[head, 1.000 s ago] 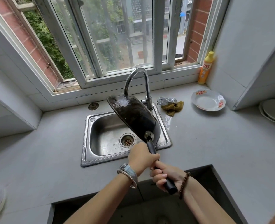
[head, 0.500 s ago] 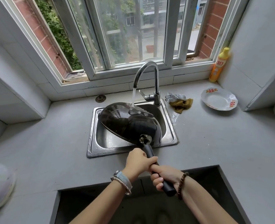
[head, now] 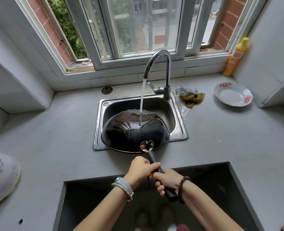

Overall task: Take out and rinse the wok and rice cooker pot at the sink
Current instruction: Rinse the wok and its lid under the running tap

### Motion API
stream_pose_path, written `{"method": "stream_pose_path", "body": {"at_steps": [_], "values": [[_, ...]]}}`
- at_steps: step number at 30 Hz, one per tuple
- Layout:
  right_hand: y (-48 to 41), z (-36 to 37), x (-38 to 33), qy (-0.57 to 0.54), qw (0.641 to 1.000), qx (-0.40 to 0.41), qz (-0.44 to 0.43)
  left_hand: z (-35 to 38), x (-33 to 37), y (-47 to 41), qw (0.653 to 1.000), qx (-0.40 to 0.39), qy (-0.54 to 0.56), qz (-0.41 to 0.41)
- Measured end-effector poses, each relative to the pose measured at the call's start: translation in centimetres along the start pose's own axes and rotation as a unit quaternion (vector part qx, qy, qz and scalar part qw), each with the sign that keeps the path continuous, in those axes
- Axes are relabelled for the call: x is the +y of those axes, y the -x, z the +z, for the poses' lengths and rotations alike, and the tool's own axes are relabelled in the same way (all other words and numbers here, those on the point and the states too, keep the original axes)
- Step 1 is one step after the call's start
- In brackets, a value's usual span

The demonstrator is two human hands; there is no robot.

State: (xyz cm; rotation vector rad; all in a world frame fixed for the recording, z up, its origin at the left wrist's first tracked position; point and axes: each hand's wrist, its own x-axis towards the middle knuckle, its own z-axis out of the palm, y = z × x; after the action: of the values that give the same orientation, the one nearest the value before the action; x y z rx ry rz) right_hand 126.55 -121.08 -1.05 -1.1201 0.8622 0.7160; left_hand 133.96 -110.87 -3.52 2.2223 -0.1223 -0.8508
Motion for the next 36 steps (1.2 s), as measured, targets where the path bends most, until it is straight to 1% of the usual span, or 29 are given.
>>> {"method": "stream_pose_path", "body": {"at_steps": [9,14,20,25,30,32,36], "values": [[0.4,1.0,-0.5,0.066,0.996,0.055,-0.013,-0.6,-0.3,0.6,0.992,-0.028,0.124,0.002],[2.1,1.6,-3.1,0.14,0.986,0.082,-0.023,-1.5,0.3,0.6,0.974,-0.049,0.221,0.016],[3.4,2.4,-6.3,0.272,0.951,0.131,-0.068,-3.4,2.0,0.3,0.952,-0.057,0.298,0.038],[4.9,3.8,-8.3,0.346,0.919,0.167,-0.092,-5.1,2.9,0.6,0.935,-0.073,0.345,0.049],[5.0,4.5,-9.3,0.415,0.889,0.17,-0.091,-6.1,3.3,1.0,0.922,-0.061,0.378,0.053],[5.0,4.6,-9.4,0.42,0.887,0.171,-0.088,-6.2,3.2,1.1,0.92,-0.059,0.383,0.054],[5.0,4.6,-9.0,0.392,0.898,0.177,-0.09,-5.9,3.2,1.2,0.92,-0.06,0.383,0.054]]}}
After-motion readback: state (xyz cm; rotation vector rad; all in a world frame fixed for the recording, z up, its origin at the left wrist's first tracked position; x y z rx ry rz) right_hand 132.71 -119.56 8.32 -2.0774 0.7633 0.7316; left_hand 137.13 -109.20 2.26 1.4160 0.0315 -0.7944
